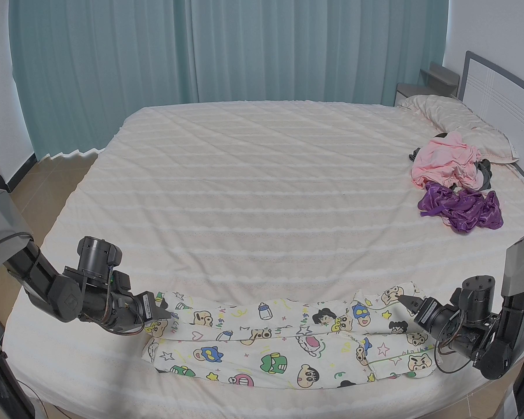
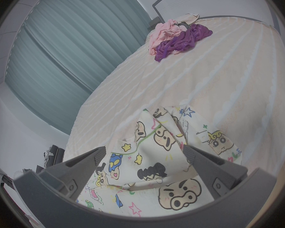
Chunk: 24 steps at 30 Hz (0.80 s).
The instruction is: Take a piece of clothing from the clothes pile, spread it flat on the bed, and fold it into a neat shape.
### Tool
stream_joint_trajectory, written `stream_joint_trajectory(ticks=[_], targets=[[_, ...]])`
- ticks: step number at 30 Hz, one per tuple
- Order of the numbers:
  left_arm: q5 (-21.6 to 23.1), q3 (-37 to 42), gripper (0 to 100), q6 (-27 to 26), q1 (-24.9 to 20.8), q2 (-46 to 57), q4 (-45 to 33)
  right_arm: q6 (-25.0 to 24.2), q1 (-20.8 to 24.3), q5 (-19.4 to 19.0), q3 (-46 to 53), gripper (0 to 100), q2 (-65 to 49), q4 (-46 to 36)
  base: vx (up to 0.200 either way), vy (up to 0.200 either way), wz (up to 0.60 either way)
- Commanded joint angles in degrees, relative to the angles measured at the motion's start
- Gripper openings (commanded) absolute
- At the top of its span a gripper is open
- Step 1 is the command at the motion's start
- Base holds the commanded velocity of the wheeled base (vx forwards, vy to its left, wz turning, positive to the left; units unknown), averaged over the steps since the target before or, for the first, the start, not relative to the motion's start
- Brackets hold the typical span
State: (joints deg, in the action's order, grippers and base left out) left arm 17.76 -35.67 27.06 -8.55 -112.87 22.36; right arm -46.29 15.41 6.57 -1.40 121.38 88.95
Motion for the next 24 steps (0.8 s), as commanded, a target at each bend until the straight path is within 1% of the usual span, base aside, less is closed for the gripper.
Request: stream_joint_trajectory(ticks=[1, 2, 5, 11, 15, 18, 19, 21, 23, 24], targets=[[-0.18, 0.86, 0, 0.01, 0.46, 0.2, 0.05, 0.58, 0.15, 0.2, 0.0, 100, -2.73, 0.25, 0.0, 0.0, 0.0], [-0.18, 0.86, 0, 0.01, 0.46, 0.37, -0.03, 0.76, 0.24, 0.2, 0.0, 100, -2.99, 0.17, 0.0, 0.0, 0.0], [-0.27, 0.95, 0, 0.18, 0.55, 2.31, -0.21, 2.96, 2.52, 0.28, -0.44, 100, -4.22, 0.25, 0.0, 0.0, 0.0], [-0.36, 1.04, 0, 0.45, 0.46, 5.38, -0.3, 6.74, 3.93, 0.11, -4.14, 100, -5.98, -2.21, 0.0, 0.0, 0.0], [-0.36, 1.04, 0, 0.45, 0.46, 6.26, -0.38, 8.76, 5.25, 0.11, -8.35, 100, -6.68, -8.45, 0.0, 0.0, 0.0], [-0.45, 1.04, 0, 0.45, 0.46, 6.53, -0.3, 11.04, 5.51, -0.68, -12.48, 100, -6.42, -13.9, 0.0, 0.0, 0.0], [-0.45, 1.04, 0, 0.45, 0.46, 6.53, -0.3, 11.04, 5.51, -0.68, -12.48, 100, -6.42, -13.9, 0.0, 0.0, 0.0], [-0.54, 0.95, 0, 0.45, 0.55, 6.53, -0.3, 14.21, 5.33, -2.35, -15.56, 100, -6.07, -17.94, 0.0, 0.0, 0.0], [-0.54, 1.04, 0, 0.45, 0.46, 6.53, -0.3, 15.09, 5.33, -2.97, -16.26, 100, -5.98, -18.99, 0.0, 0.0, 0.0], [-0.54, 1.3, 0, 0.71, 0.55, 6.53, -0.3, 16.49, 5.42, -3.76, -18.99, 100, -5.37, -22.42, 0.0, 0.0, 0.0]])
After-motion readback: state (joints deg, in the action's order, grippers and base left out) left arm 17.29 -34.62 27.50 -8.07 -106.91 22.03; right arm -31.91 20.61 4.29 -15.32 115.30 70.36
